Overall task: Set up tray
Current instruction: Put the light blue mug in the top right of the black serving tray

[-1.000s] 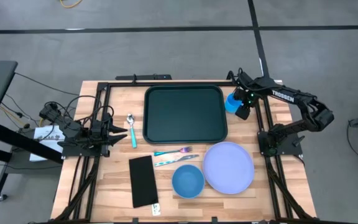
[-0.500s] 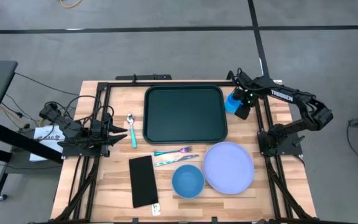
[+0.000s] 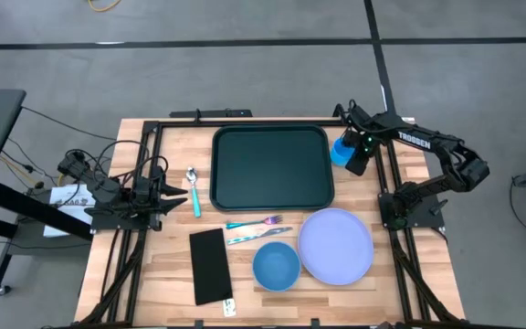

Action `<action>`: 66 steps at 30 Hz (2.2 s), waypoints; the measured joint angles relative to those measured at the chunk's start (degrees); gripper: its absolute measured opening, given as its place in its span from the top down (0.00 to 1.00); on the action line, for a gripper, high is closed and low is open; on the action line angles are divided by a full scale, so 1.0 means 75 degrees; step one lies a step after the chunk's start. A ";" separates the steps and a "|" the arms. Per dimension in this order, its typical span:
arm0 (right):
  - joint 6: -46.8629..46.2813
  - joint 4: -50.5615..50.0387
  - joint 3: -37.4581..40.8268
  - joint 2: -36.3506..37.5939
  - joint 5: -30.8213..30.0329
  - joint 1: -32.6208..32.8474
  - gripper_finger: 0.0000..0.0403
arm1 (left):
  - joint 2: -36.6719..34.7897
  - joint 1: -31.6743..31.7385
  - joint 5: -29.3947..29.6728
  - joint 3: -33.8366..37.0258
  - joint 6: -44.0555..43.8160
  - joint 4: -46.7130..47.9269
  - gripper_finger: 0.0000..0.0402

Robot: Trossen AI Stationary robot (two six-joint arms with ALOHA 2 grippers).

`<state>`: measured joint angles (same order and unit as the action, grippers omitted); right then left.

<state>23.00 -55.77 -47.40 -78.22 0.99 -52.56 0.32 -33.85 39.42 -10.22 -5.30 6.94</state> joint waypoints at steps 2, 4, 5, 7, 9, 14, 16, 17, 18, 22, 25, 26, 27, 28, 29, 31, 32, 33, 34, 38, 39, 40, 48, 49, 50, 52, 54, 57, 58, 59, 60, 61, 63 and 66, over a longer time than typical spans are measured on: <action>0.0000 -0.0084 -0.0027 0.0000 0.0000 0.0004 0.87 | 0.0000 0.0003 0.0000 0.0000 0.0000 0.0000 0.77; -0.0003 -0.0249 -0.0130 0.0000 -0.0114 0.0004 0.87 | 0.0000 0.0001 0.0000 0.0000 0.0000 0.0000 0.77; -0.0003 -0.0338 -0.0218 0.0000 -0.0203 0.0004 0.87 | 0.0000 0.0003 0.0000 0.0000 0.0002 0.0000 0.77; -0.0044 -0.0483 -0.0411 0.0000 -0.0358 0.0004 0.88 | 0.0000 0.0002 0.0000 0.0000 0.0003 0.0000 0.77; -0.0057 -0.0688 -0.0628 0.0000 -0.0370 0.0001 0.88 | 0.0001 0.0003 0.0000 0.0000 0.0003 0.0000 0.77; -0.0062 -0.1062 -0.1301 0.0000 -0.0370 0.0004 0.87 | 0.0000 0.0003 0.0000 0.0000 0.0003 0.0000 0.77; -0.0064 -0.1110 -0.1615 0.0000 -0.0373 0.0004 0.87 | 0.0000 0.0003 0.0000 0.0000 0.0003 0.0000 0.77; -0.0067 -0.1129 -0.1765 0.0000 -0.0370 0.0004 0.87 | 0.0000 0.0003 0.0000 0.0000 0.0003 0.0000 0.77; -0.0074 -0.1147 -0.1910 0.0000 -0.0370 0.0004 0.87 | 0.0000 0.0003 0.0000 0.0000 0.0004 0.0000 0.77; -0.0087 -0.1140 -0.2488 -0.0009 -0.0367 0.0010 0.87 | 0.0002 0.0003 0.0000 0.0000 0.0006 0.0000 0.77; -0.0091 -0.1162 -0.2872 -0.0172 -0.0348 0.0077 0.87 | 0.0000 0.0003 0.0001 0.0000 0.0006 0.0000 0.77; -0.0087 -0.1220 -0.3012 -0.0273 -0.0347 0.0109 0.87 | 0.0001 0.0003 0.0001 0.0000 0.0009 -0.0002 0.77; -0.0085 -0.1270 -0.3153 -0.0402 -0.0348 0.0161 0.87 | 0.0000 0.0003 0.0000 0.0000 0.0009 -0.0006 0.77; -0.0082 -0.1319 -0.3308 -0.0568 -0.0344 0.0232 0.87 | 0.0000 0.0003 0.0001 0.0000 0.0012 -0.0009 0.77; -0.0062 -0.1375 -0.3468 -0.0770 -0.0346 0.0308 0.87 | 0.0000 0.0003 0.0003 0.0000 0.0012 -0.0012 0.77; 0.0011 -0.1493 -0.3776 -0.1207 -0.0338 0.0451 0.87 | 0.0001 0.0003 0.0001 0.0000 0.0017 -0.0015 0.77; 0.0080 -0.1523 -0.3944 -0.1438 -0.0338 0.0520 0.87 | 0.0000 0.0003 0.0003 0.0000 0.0017 -0.0016 0.77; 0.0148 -0.1543 -0.4119 -0.1671 -0.0333 0.0592 0.87 | 0.0000 0.0003 0.0003 0.0000 0.0017 -0.0019 0.77; 0.0207 -0.1542 -0.4286 -0.1903 -0.0328 0.0660 0.87 | 0.0000 0.0003 0.0003 0.0000 0.0017 -0.0021 0.77; 0.0552 -0.1599 -0.4904 -0.2778 -0.0194 0.0799 0.87 | 0.0001 0.0003 0.0003 0.0000 0.0017 -0.0023 0.77; 0.0595 -0.1627 -0.5043 -0.2972 -0.0134 0.0811 0.87 | 0.0001 0.0003 0.0000 0.0000 0.0017 -0.0023 0.77; 0.0614 -0.1693 -0.5172 -0.3155 -0.0106 0.0811 0.87 | 0.0002 0.0003 0.0002 0.0000 0.0017 -0.0024 0.77; 0.0670 -0.2043 -0.5542 -0.3986 -0.0109 0.0805 0.87 | 0.0000 0.0003 0.0000 0.0000 0.0017 -0.0023 0.77; 0.0673 -0.2049 -0.5541 -0.4001 -0.0091 0.0805 0.87 | 0.0000 0.0003 0.0000 0.0000 0.0017 -0.0023 0.77; 0.0678 -0.2053 -0.5534 -0.4000 -0.0086 0.0808 0.87 | 0.0000 0.0003 0.0003 0.0000 0.0017 -0.0023 0.77; 0.0679 -0.2048 -0.5534 -0.3990 -0.0085 0.0852 0.87 | 0.0000 0.0003 0.0000 0.0000 0.0020 -0.0023 0.77; 0.0676 -0.2051 -0.5531 -0.3989 -0.0052 0.0863 0.87 | 0.0001 0.0003 0.0001 0.0000 0.0035 -0.0022 0.77; 0.0678 -0.2040 -0.5531 -0.3988 0.0169 0.0863 0.87 | 0.0001 0.0003 0.0003 0.0000 0.0050 -0.0009 0.77; 0.0676 -0.2009 -0.5531 -0.4015 0.0237 0.0892 0.87 | 0.0000 0.0003 0.0000 0.0000 0.0050 -0.0009 0.77; 0.0676 -0.1975 -0.5531 -0.4061 0.0279 0.0908 0.87 | 0.0000 0.0003 0.0000 0.0000 0.0050 -0.0006 0.77; 0.0676 -0.1950 -0.5529 -0.4108 0.0282 0.0910 0.87 | 0.0000 0.0003 0.0000 0.0000 0.0050 0.0000 0.77; 0.0676 -0.1935 -0.5525 -0.4158 0.0286 0.0910 0.87 | 0.0000 0.0003 0.0000 0.0000 0.0050 0.0000 0.77; 0.0686 -0.1864 -0.5525 -0.4266 0.0288 0.0922 0.87 | 0.0001 0.0003 0.0001 0.0000 0.0047 0.0000 0.77; 0.0717 -0.1840 -0.5521 -0.4440 0.0288 0.0901 0.87 | 0.0000 0.0003 0.0000 0.0000 0.0047 0.0003 0.77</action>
<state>28.38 -69.57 -88.80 -111.52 3.16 -45.80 0.32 -33.82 39.42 -10.22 -4.95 6.96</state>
